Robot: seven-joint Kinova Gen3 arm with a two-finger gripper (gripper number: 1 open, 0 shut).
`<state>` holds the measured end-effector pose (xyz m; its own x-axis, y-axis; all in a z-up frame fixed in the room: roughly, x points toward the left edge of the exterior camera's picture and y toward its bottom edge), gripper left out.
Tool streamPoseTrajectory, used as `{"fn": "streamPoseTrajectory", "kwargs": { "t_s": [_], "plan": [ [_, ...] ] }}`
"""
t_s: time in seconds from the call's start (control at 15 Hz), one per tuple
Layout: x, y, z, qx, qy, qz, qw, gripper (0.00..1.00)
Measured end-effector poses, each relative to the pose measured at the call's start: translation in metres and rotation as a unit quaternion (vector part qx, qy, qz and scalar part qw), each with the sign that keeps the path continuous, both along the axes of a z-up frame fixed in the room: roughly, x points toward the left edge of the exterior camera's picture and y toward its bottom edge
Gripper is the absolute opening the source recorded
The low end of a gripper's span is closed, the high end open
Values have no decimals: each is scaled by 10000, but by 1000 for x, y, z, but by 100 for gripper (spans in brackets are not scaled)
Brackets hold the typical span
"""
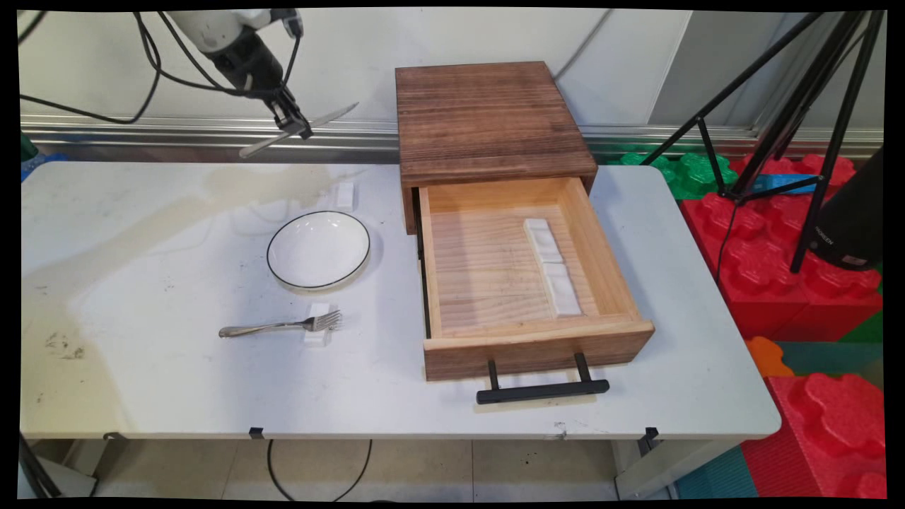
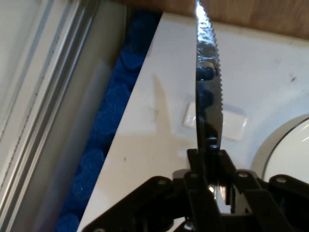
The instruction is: Place the picked object into the drawer
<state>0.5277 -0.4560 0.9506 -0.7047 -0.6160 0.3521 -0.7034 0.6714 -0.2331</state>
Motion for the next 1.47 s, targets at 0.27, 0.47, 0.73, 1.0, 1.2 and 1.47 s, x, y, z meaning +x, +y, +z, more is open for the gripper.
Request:
{"fn": "streamPoseTrajectory", "kwargs": {
  "t_s": [0.27, 0.47, 0.73, 1.0, 1.2, 1.47],
  "plan": [
    [-32, 23, 31, -215, 65, 18, 9997, 0],
    [-66, 44, 54, -353, 178, -135, 9991, 0],
    [-115, 63, 75, -459, 394, -561, 9966, 0],
    [-160, 72, 86, -467, 618, -958, 9924, 0],
    [-186, 72, 86, -458, 774, -1114, 9897, 0],
    [-216, 65, 78, -455, 962, -1231, 9867, 0]
  ]
}}
